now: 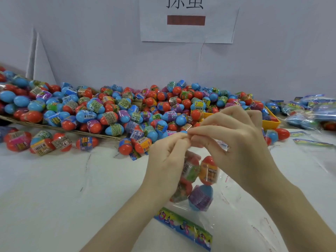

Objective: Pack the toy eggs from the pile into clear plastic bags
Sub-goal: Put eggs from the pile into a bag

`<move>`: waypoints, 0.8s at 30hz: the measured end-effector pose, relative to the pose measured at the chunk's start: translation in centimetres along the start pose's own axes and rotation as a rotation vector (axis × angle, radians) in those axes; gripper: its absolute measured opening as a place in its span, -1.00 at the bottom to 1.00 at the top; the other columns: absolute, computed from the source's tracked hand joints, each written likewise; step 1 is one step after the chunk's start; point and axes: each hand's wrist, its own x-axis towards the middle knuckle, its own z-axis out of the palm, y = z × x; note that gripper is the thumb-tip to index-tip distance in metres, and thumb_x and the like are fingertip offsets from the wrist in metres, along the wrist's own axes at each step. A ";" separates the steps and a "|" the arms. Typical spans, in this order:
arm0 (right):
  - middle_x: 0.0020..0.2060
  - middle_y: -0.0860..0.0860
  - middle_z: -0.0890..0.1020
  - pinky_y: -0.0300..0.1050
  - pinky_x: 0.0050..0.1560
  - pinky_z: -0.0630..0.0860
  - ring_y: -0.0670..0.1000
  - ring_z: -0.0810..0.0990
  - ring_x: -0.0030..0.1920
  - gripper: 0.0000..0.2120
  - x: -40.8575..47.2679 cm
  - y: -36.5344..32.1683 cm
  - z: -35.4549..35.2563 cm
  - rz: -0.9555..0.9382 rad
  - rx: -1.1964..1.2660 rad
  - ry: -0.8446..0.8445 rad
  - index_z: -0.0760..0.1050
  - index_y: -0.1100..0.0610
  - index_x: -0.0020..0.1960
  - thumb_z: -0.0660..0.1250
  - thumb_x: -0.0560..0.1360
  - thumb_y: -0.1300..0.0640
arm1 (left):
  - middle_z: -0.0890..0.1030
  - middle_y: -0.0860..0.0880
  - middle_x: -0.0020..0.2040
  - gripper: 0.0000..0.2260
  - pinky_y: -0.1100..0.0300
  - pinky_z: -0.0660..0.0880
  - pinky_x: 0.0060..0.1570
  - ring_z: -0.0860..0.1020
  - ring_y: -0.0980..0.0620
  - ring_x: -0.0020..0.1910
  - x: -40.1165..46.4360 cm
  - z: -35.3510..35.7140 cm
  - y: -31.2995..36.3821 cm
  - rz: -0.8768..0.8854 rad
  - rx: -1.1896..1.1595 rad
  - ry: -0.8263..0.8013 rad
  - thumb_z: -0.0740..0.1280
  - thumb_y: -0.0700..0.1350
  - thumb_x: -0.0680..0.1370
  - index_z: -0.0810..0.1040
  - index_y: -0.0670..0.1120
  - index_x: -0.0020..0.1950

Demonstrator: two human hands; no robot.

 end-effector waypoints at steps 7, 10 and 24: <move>-0.23 -0.06 0.67 0.13 -0.14 0.32 0.13 0.58 -0.10 -0.74 -0.1 -0.2 0.0 -0.046 -0.064 -0.037 0.65 0.08 -0.18 0.20 0.46 0.06 | 0.56 -0.08 -0.33 -0.69 -0.03 0.46 -0.32 0.53 -0.03 -0.35 -0.3 -0.3 -0.4 0.200 0.243 -0.012 0.12 0.04 0.48 0.55 -0.09 -0.27; -0.20 -0.06 0.67 0.02 -0.09 0.22 0.10 0.57 -0.08 -0.74 -0.2 -0.2 0.0 -0.049 -0.088 -0.059 0.65 0.08 -0.16 0.20 0.46 0.04 | 0.57 -0.09 -0.31 -0.66 -0.04 0.45 -0.32 0.53 -0.02 -0.35 -0.2 -0.2 -0.5 0.185 0.230 0.007 0.11 0.05 0.47 0.55 -0.13 -0.25; -0.30 -0.02 0.65 -0.04 -0.07 0.17 0.09 0.60 -0.13 -0.72 -0.2 -0.8 0.2 -0.107 -0.277 -0.019 0.61 0.11 -0.27 0.18 0.49 0.08 | 0.43 0.03 -0.48 -0.66 0.05 0.37 -0.42 0.41 0.04 -0.45 -0.3 -0.2 -0.9 0.287 0.411 0.058 0.07 0.03 0.50 0.43 -0.08 -0.38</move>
